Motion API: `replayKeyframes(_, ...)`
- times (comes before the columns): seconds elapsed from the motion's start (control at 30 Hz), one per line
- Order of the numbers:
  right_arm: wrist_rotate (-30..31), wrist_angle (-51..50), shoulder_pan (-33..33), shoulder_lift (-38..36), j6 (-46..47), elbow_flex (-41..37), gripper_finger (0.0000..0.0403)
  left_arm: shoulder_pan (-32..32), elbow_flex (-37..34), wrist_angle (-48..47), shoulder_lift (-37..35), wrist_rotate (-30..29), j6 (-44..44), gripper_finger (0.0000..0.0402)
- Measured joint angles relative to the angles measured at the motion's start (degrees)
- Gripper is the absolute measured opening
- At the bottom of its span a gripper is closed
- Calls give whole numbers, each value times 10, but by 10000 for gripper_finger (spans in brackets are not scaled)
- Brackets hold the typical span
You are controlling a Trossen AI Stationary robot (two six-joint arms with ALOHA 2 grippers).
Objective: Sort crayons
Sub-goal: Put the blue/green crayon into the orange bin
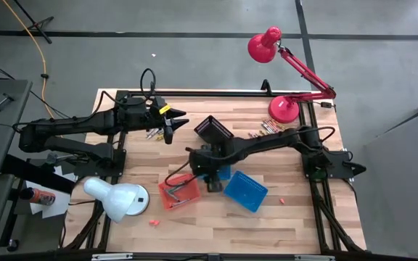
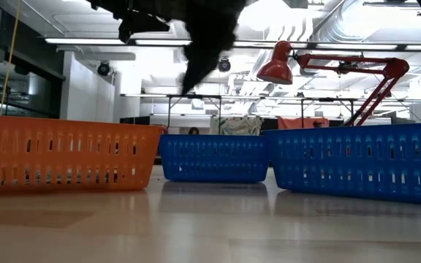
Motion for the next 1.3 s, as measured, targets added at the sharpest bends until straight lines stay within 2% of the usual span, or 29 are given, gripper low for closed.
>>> replayKeyframes(0.17, -5, -135, -13, -9, -20, -14, 185, 0, 0, 1, 0, 0, 0, 154)
replayKeyframes(0.3, -12, -163, -22, -54, -18, -100, 185, 0, 0, 0, 0, 0, 0, 154)
replayKeyframes(0.57, -4, -70, -37, -253, 85, -339, 185, 0, 0, 1, 0, 0, 0, 154)
replayKeyframes(0.8, 85, 24, -38, -444, 194, -482, 185, 0, 0, 5, 8, -11, 0, 154)
replayKeyframes(1.1, 157, 93, -52, -607, 177, -570, 185, 0, 0, 7, 41, -11, -7, 154)
replayKeyframes(1.3, 185, 156, -95, -656, 142, -588, 185, 23, 35, -28, 102, -33, -146, 154)
